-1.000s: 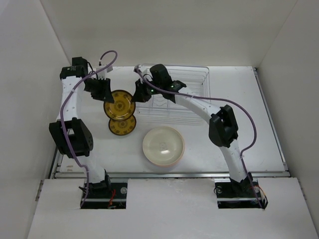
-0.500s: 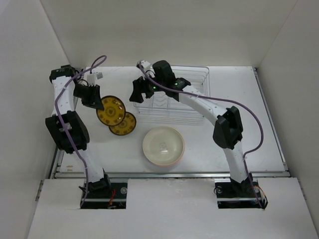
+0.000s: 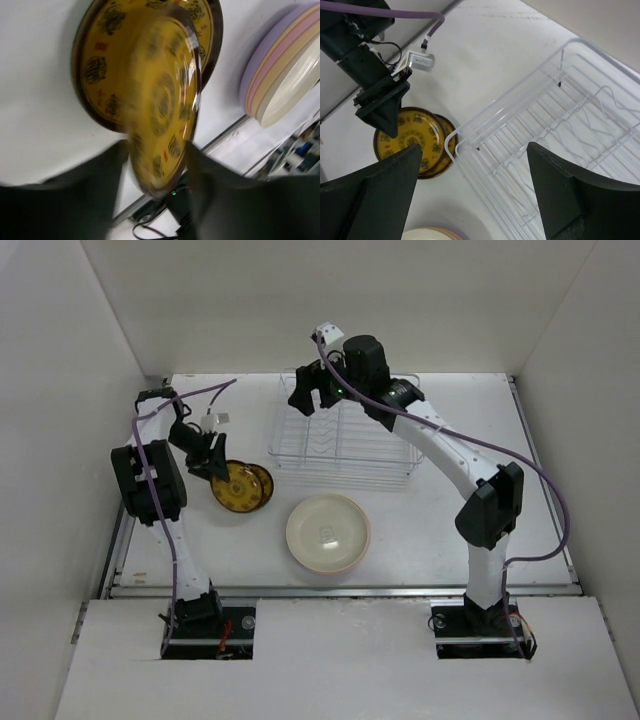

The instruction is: Unload the plates from the dish rack

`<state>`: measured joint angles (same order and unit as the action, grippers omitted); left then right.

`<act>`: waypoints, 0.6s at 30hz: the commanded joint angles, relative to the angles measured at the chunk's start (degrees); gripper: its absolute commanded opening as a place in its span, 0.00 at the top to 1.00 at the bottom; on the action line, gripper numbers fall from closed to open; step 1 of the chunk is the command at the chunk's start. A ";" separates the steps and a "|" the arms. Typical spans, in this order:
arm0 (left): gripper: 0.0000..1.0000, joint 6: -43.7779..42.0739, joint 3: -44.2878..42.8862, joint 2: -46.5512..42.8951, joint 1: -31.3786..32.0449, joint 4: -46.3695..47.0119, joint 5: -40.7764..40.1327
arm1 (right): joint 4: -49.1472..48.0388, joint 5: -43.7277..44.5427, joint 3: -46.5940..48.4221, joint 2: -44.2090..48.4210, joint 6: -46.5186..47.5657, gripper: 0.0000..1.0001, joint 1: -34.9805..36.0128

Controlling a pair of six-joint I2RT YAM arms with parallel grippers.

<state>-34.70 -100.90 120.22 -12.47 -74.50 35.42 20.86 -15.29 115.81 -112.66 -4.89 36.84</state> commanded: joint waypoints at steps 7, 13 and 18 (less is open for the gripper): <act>0.00 0.60 0.44 -2.53 2.80 -1.26 -0.96 | 2.08 5.26 -3.57 3.94 1.19 0.08 -0.63; 0.00 4.46 6.14 -11.84 2.80 5.75 -7.72 | 2.08 8.96 -6.64 7.27 1.19 0.07 -1.77; 0.00 4.46 9.85 -15.19 5.43 9.28 -18.07 | 2.08 10.72 -9.98 10.61 0.06 0.07 -2.30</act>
<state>-30.76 -92.44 108.18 -8.93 -67.44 24.58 24.10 -6.90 106.59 -107.28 -4.34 34.94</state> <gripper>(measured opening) 0.996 0.927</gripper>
